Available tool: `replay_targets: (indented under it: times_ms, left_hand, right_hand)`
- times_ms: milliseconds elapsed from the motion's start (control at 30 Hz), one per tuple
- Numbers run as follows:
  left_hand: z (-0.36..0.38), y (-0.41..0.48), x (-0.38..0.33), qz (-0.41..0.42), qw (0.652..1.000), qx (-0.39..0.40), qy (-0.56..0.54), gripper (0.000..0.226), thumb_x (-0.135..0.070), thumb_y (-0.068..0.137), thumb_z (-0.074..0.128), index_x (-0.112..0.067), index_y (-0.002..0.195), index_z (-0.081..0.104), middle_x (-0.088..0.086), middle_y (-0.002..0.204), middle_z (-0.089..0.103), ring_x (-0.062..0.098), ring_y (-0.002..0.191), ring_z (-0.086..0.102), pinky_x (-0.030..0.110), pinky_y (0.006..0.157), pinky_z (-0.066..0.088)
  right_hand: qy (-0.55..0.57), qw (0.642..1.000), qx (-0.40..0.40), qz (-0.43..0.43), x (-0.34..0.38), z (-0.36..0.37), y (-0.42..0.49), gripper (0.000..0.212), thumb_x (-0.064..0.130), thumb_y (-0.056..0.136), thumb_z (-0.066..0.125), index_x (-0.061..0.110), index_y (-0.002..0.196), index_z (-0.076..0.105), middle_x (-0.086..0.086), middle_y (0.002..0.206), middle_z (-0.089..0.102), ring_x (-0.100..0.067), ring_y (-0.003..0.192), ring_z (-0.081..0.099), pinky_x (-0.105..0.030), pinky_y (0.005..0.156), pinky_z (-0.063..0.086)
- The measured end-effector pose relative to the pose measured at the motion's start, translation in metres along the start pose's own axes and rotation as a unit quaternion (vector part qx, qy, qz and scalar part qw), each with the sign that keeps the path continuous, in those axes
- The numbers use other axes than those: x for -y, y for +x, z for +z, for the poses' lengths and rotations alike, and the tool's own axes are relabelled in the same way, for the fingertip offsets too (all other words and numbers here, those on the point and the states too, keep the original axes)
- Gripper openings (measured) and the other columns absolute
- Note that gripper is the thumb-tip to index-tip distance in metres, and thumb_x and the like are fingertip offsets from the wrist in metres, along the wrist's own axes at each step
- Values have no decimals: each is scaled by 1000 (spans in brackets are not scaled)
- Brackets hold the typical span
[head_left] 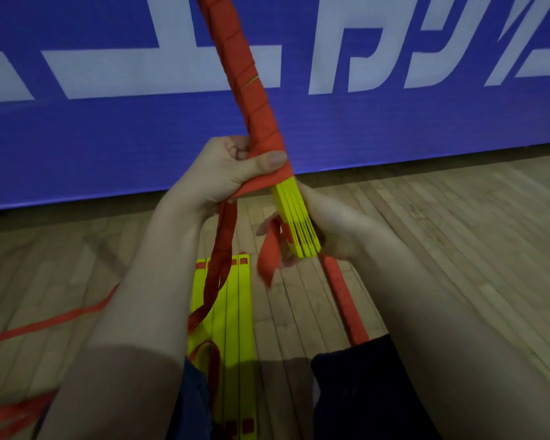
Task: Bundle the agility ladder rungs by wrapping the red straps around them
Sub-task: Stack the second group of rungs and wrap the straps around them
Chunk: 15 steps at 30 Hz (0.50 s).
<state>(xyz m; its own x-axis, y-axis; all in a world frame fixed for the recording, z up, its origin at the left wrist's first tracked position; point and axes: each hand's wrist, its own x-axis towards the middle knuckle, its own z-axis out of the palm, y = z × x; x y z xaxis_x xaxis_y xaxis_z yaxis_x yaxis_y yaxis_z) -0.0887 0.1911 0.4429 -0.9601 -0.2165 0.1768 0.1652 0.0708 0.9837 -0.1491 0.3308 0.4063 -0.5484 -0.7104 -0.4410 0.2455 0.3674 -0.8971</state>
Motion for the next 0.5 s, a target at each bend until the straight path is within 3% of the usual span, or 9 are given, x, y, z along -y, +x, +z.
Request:
replay_targets:
  times_ms: [100,167,200,267,367,500]
  left_hand:
    - [-9,3,1,30,999,13,5,22,-32,68,81,-14,68,68,-8,48,62,-1,34,47,12,32,30]
    - [-14,4,2,40,999,12,12,40,-54,47,86,-21,66,75,-5,62,67,8,50,58,18,43,39]
    - [-15,4,3,41,999,12,15,46,-61,41,86,-24,67,76,1,68,67,20,60,59,26,52,42]
    - [-16,4,5,35,999,18,13,52,-65,38,86,-25,68,75,7,71,63,30,72,50,33,58,35]
    - [-15,2,5,34,999,19,12,53,-68,37,85,-25,66,74,6,65,59,22,63,45,25,45,29]
    - [-12,3,6,29,999,23,-6,51,-63,41,87,-22,67,73,15,84,56,37,86,41,33,59,28]
  right_hand:
    - [68,986,135,72,1,-2,-6,80,66,93,19,-1,104,62,-21,72,67,-31,62,68,-34,60,55]
    - [24,990,121,69,1,-3,-7,72,61,95,19,3,104,61,-18,71,68,-30,63,67,-36,66,54]
    - [-7,994,93,59,1,-2,-8,65,57,97,21,5,101,60,-13,66,67,-26,58,65,-34,65,51]
    - [-12,996,70,50,-2,-1,-6,53,49,98,24,7,97,57,-7,56,62,-20,47,58,-27,57,46]
    - [25,996,74,44,-4,-2,-1,44,42,99,27,8,109,53,-4,49,56,-16,41,52,-25,50,40]
    - [118,984,128,36,-4,-1,-2,47,41,98,28,2,102,54,-7,56,61,-17,46,55,-29,59,29]
